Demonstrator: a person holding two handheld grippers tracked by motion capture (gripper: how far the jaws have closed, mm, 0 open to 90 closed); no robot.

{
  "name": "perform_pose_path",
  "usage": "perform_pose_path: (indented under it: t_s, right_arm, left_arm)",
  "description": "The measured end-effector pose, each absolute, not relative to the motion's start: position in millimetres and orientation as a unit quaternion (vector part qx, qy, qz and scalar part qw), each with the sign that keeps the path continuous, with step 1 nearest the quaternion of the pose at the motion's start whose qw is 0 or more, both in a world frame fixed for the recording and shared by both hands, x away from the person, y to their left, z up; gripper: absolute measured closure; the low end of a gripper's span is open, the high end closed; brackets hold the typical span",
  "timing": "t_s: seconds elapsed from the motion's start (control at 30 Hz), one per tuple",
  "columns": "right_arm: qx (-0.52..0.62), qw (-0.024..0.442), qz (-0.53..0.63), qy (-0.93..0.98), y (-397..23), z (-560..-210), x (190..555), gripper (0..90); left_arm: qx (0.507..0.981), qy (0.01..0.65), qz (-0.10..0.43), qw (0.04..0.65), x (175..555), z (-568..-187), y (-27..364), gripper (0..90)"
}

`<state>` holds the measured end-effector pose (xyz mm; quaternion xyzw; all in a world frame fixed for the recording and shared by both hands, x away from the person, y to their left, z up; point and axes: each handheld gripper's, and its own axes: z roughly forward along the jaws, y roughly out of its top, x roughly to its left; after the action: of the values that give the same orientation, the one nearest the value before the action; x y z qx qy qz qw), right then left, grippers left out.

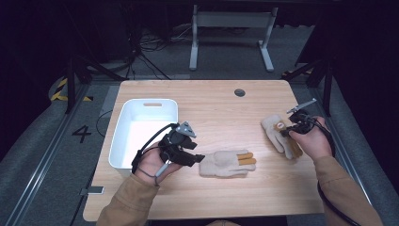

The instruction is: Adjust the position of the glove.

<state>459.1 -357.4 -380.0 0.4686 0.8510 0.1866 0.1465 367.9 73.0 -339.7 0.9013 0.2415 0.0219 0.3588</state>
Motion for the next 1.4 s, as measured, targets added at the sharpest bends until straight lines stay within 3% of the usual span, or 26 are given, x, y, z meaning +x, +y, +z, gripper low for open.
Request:
perform_pose_path:
  t_s: [0.73,1.4]
  right_arm:
    - [0.346,0.152,0.226,0.898,-317.6,-330.5,415.0,75.2]
    - [0.235,0.114,0.246,0.934,-269.6,-324.3,407.1,74.7]
  left_arm:
    - [0.896,0.247,0.027,0.368,367.7,-334.8,79.9,47.4]
    - [0.894,0.258,0.042,0.363,352.1,-337.8,88.1,45.1]
